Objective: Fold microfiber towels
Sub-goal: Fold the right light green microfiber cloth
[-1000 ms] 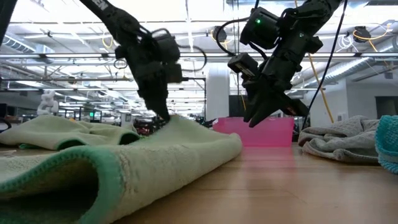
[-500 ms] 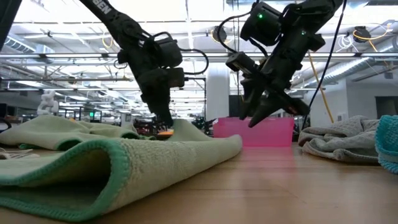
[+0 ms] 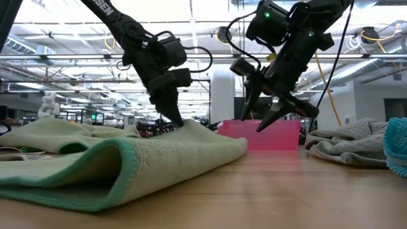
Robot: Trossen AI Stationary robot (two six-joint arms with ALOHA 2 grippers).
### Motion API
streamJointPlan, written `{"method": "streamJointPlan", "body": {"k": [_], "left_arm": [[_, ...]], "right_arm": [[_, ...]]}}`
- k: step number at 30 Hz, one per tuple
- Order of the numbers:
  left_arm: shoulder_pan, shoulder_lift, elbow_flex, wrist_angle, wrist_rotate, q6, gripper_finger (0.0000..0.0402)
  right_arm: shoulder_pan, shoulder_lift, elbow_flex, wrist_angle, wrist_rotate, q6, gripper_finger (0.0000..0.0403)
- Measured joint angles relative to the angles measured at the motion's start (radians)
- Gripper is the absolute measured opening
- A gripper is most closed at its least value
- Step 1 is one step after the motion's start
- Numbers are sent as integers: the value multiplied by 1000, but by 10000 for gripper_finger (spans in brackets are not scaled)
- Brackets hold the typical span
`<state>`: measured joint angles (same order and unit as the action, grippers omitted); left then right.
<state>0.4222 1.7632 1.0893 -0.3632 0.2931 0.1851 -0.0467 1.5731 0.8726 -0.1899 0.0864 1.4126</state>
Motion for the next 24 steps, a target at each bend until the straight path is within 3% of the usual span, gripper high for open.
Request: {"method": "streamJointPlan", "body": {"k": [5, 15, 19, 24], "left_arm": [[0, 6, 0, 0, -58, 17, 9], [5, 7, 0, -22, -118, 16, 102], [29, 7, 23, -137, -33, 26, 131], [46, 6, 25, -123, 18, 59, 168]], "right_arm": [[1, 29, 0, -1, 4, 33, 182], [-6, 38, 0, 25, 75, 37, 183], [-5, 38, 0, 25, 75, 38, 183], [-4, 38, 0, 22, 77, 37, 183]]}}
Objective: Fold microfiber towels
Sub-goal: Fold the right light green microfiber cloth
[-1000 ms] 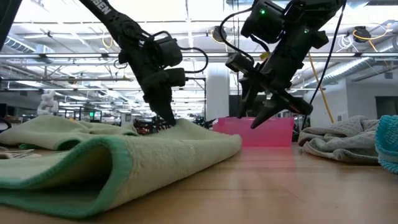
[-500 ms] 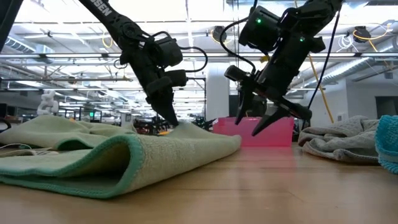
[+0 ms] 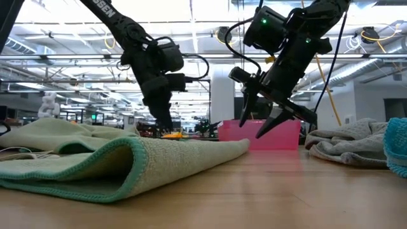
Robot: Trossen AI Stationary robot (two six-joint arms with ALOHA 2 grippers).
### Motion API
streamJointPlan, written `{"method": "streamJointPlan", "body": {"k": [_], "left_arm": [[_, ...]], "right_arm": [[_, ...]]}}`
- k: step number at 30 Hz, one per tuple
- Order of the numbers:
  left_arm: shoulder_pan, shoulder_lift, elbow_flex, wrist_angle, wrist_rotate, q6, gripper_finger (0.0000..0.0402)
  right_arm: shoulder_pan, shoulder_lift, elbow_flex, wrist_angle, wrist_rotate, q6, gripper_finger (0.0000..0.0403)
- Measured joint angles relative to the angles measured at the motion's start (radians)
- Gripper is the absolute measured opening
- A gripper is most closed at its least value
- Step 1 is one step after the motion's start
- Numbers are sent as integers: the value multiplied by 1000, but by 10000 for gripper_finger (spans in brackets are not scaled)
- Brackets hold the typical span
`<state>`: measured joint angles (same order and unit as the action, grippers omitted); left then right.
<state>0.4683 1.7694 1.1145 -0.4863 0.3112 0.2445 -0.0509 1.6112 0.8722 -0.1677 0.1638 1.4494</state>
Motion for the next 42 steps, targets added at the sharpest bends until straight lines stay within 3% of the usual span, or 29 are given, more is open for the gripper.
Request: {"method": "streamJointPlan", "body": {"k": [7, 16, 26, 37, 42], "left_arm": [[10, 78, 0, 96, 28, -27, 214], [14, 141, 2, 103, 47, -70, 199], [117, 146, 2, 135, 297, -211, 195], [134, 168, 6, 203, 335, -342, 240], [110, 169, 5, 205, 265, -363, 240]], "right_arm": [[0, 0, 0, 23, 19, 13, 183], [0, 0, 0, 21, 18, 31, 183], [0, 0, 0, 11, 0, 25, 183], [-2, 0, -3, 7, -9, 5, 183], [-2, 0, -31, 29, -9, 24, 183]]}}
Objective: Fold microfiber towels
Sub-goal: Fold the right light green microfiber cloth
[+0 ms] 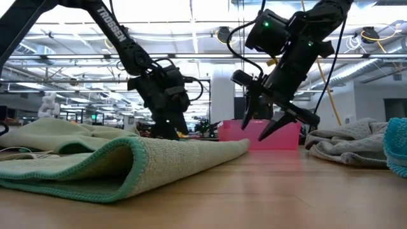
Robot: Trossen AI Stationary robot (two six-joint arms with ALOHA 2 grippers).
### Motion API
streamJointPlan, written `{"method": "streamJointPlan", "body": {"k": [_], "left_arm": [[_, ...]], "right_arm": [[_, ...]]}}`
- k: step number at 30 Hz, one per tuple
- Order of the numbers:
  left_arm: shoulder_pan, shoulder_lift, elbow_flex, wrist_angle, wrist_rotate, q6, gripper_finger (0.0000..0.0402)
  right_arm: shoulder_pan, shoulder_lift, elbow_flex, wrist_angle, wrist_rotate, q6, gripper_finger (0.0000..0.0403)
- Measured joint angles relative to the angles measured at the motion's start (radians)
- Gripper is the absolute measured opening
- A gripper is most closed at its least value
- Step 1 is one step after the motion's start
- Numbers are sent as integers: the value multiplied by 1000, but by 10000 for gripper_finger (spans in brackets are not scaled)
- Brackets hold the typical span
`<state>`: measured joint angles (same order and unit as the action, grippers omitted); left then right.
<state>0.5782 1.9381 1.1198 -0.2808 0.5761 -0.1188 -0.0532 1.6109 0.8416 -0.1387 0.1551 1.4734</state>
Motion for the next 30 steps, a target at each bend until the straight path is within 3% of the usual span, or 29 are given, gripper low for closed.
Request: {"method": "streamJointPlan", "body": {"k": [4, 12, 23, 30], "left_arm": [[-28, 11, 0, 34, -82, -44, 229], [-42, 18, 0, 54, -88, -93, 180], [-74, 21, 0, 45, -87, -6, 17], [-95, 12, -1, 22, -100, 52, 6]], "right_arm": [[6, 0, -17, -1, -1, 25, 183], [18, 0, -17, 0, -42, 3, 183], [18, -7, -17, -5, -61, -40, 183], [22, -18, -18, -36, -82, -49, 183]]}}
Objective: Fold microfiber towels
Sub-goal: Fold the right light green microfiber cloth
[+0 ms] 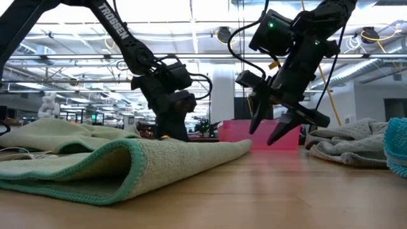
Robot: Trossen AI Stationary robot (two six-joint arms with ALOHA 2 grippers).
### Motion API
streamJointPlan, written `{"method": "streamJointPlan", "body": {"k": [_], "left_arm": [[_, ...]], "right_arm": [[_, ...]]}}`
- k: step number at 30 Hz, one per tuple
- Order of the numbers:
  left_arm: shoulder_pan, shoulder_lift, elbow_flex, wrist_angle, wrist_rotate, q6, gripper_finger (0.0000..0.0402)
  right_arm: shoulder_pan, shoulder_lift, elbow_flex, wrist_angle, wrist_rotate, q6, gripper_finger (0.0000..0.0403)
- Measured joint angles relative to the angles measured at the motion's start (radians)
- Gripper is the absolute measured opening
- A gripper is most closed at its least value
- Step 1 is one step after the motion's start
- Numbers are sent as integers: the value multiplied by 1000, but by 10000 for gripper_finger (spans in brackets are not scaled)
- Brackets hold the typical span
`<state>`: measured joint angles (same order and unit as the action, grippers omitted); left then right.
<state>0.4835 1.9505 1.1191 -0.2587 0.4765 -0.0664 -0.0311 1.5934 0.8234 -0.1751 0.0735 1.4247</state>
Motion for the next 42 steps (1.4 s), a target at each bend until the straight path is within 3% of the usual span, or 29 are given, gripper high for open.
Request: {"method": "streamJointPlan", "body": {"k": [11, 25, 36, 42], "left_arm": [[-2, -53, 0, -69, 20, 96, 4], [-45, -86, 1, -91, 52, 158, 4], [-78, -86, 1, -89, 57, 131, 6], [-79, -87, 1, -89, 50, 112, 4]], "right_arm": [[-13, -18, -3, 5, 56, 5, 186], [-68, -21, -213, 394, 53, -39, 268], [-117, -19, -223, 485, 77, -98, 225], [-132, -18, -203, 504, -2, -127, 199]]}}
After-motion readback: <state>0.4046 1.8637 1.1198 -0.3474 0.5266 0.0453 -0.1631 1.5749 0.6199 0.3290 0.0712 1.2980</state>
